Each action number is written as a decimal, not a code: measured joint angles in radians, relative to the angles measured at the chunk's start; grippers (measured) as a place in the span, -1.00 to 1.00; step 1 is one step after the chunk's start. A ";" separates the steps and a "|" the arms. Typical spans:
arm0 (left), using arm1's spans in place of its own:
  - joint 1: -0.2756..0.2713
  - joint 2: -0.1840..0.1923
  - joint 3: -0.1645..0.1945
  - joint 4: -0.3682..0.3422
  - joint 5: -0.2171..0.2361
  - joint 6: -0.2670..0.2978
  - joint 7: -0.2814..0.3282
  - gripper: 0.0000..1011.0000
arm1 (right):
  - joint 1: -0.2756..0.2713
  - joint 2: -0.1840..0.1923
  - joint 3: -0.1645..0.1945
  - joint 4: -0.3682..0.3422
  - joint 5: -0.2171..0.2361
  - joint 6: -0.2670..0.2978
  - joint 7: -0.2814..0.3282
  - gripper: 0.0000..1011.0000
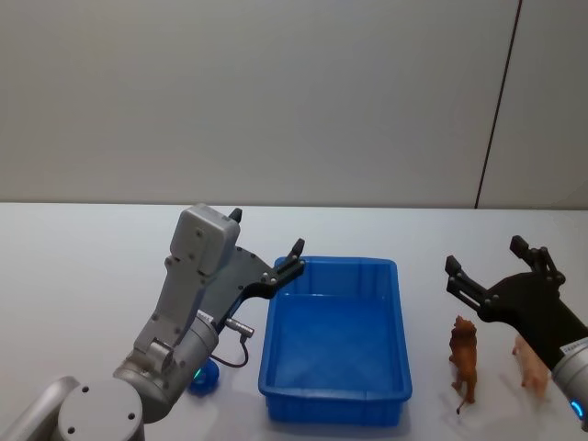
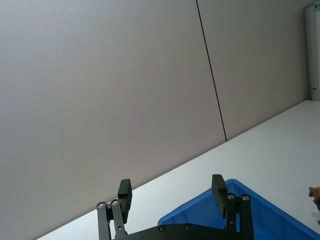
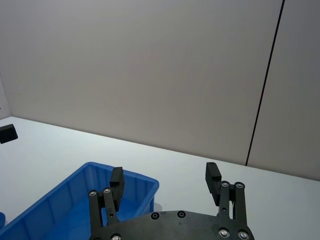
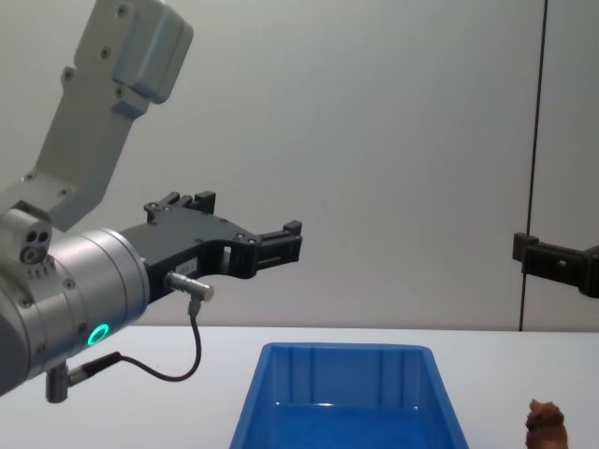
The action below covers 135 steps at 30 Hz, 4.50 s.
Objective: Pick up the two dolls from the table and place them into the box.
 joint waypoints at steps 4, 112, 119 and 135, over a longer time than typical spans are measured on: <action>0.000 0.000 0.000 0.000 0.000 0.000 0.000 0.98 | 0.000 0.000 0.000 0.000 0.000 0.000 0.000 0.98; 0.000 0.000 0.000 0.000 0.000 0.000 0.000 0.98 | 0.079 0.003 0.059 0.255 0.066 0.450 -0.049 -0.27; 0.000 0.000 0.000 0.000 0.000 0.000 0.000 0.98 | 0.078 0.004 0.064 0.227 0.067 0.423 -0.049 -0.27; 0.000 0.000 0.000 0.000 0.000 0.000 0.000 0.98 | 0.096 0.011 0.062 0.085 0.041 0.380 0.047 -0.27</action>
